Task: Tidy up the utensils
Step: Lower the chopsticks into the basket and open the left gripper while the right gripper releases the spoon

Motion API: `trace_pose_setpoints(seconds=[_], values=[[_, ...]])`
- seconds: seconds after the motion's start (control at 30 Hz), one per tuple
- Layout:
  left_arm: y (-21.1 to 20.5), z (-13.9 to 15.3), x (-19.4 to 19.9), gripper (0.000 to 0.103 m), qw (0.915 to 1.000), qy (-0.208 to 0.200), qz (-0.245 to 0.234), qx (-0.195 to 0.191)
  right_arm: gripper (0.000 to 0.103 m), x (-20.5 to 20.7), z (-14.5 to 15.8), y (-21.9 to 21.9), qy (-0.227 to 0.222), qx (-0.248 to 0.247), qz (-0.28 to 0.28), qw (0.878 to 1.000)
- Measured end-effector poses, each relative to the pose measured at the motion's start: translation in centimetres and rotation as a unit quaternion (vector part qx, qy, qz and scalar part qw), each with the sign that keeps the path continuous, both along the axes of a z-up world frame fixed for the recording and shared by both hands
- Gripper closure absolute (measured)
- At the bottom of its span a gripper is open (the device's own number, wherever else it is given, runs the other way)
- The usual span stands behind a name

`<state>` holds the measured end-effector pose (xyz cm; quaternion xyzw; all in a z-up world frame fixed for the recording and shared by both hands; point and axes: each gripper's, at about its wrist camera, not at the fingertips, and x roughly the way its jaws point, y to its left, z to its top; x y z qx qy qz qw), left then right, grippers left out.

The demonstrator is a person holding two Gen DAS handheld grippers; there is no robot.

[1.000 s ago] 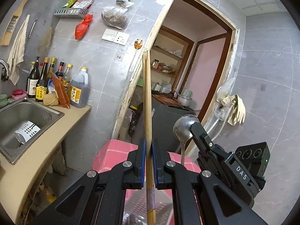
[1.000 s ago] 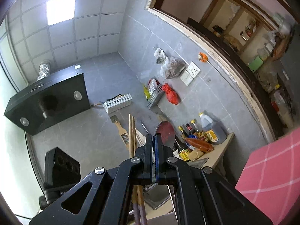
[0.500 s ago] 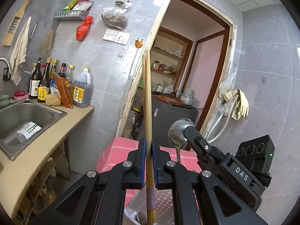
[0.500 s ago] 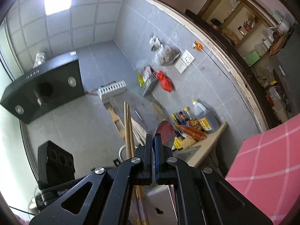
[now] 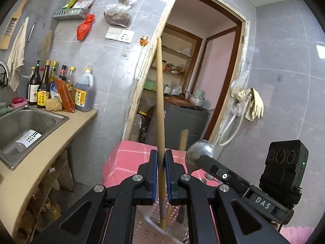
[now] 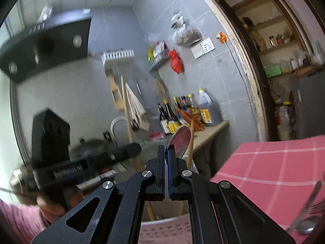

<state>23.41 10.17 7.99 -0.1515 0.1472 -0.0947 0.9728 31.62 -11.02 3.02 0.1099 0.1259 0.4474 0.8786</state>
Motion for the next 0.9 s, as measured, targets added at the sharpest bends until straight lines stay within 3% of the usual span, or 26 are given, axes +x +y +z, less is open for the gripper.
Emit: trace_pose_setpoints(seconds=[0.33, 0.4, 0.47, 0.5, 0.53, 0.67, 0.73, 0.8, 0.9], values=[[-0.2, -0.7, 0.2, 0.095, 0.9992, 0.039, -0.012, 0.005, 0.098, -0.8, 1.2, -1.6, 0.008, -0.043, -0.015, 0.999], [-0.1, -0.6, 0.1, 0.093, 0.9991, 0.04, -0.012, 0.003, 0.086, -1.0, 1.2, -1.9, 0.008, -0.043, -0.02, 0.999], [0.0, -0.6, -0.2, 0.08, 0.9991, 0.04, -0.013, -0.002, 0.076, -1.2, 1.3, -2.6, 0.007, -0.036, -0.022, 0.999], [0.1, -0.5, -0.2, 0.067, 0.9992, 0.038, -0.012, -0.005, 0.076, -1.3, 1.4, -2.7, 0.005, -0.035, -0.024, 0.999], [0.3, -0.5, -0.4, 0.06, 0.9993, 0.033, -0.009, -0.011, 0.076, -1.5, 1.6, -3.0, 0.0, -0.033, -0.029, 0.999], [0.1, -0.3, -1.2, 0.059, 0.9994, 0.026, -0.003, -0.025, 0.076, -2.8, 2.5, -4.7, -0.02, -0.031, -0.059, 0.998], [-0.4, -0.2, -1.5, 0.047, 0.9994, 0.023, -0.002, -0.025, 0.071, -3.8, 3.0, -5.8, -0.034, -0.035, -0.08, 0.996], [-1.5, 0.0, -2.4, 0.038, 0.9997, 0.011, 0.002, -0.023, 0.05, -4.7, 3.7, -7.0, -0.046, -0.04, -0.105, 0.993], [-3.3, 0.4, -3.6, 0.02, 1.0, -0.001, 0.005, -0.008, 0.035, -6.3, 4.5, -9.5, -0.055, -0.048, -0.141, 0.987]])
